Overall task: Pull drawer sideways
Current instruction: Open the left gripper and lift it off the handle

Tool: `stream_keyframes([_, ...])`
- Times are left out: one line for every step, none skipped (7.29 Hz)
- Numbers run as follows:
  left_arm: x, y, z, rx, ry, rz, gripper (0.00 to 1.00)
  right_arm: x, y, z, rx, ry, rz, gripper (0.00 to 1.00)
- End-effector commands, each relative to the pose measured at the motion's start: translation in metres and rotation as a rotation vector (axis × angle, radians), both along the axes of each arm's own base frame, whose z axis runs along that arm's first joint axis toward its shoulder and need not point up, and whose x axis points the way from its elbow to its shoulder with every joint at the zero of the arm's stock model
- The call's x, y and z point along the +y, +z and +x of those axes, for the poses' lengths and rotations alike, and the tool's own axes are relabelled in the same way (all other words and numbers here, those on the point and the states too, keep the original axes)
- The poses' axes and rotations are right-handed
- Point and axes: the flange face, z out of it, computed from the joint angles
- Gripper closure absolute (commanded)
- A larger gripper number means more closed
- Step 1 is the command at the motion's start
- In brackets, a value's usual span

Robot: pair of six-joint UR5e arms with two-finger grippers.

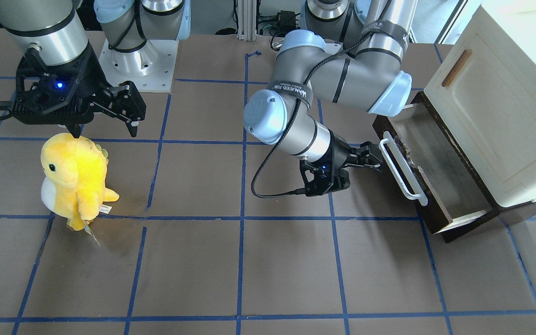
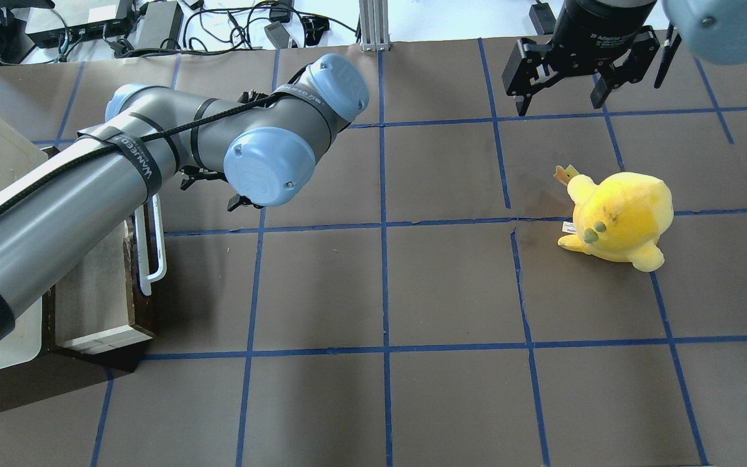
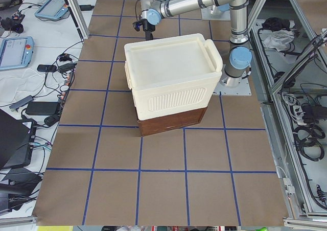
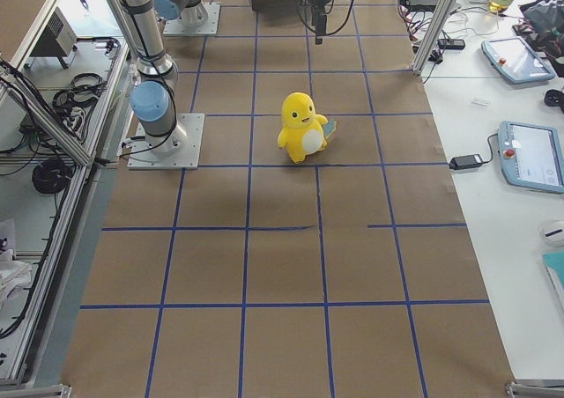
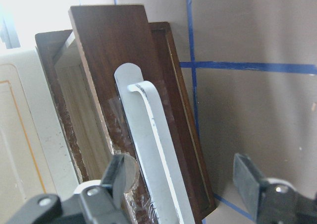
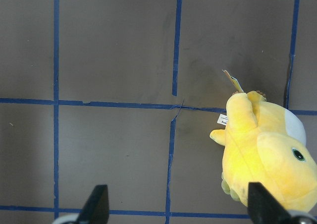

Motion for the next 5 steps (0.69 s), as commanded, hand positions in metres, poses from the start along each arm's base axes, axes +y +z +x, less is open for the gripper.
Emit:
stream_keyframes([0.003, 0.072, -0.026, 0.295, -0.044, -0.012, 0.19, 0.0, 0.0, 0.0, 0.0, -0.001, 0.0, 0.0])
stream_keyframes([0.003, 0.116, -0.024, 0.429, -0.064, -0.043, 0.19, 0.0, 0.0, 0.0, 0.0, -0.001, 0.0, 0.0])
stream_keyframes([0.009, 0.149, -0.018, 0.565, -0.049, -0.074, 0.19, 0.0, 0.0, 0.0, 0.0, -0.001, 0.0, 0.0])
stream_keyframes([0.019, 0.164, -0.009, 0.663, -0.036, -0.078, 0.19, 0.0, 0.0, 0.0, 0.0, -0.001, 0.0, 0.0])
stream_keyframes([0.021, 0.18, 0.008, 0.72, -0.042, -0.1, 0.19, 0.0, 0.0, 0.0, 0.0, -0.001, 0.0, 0.0])
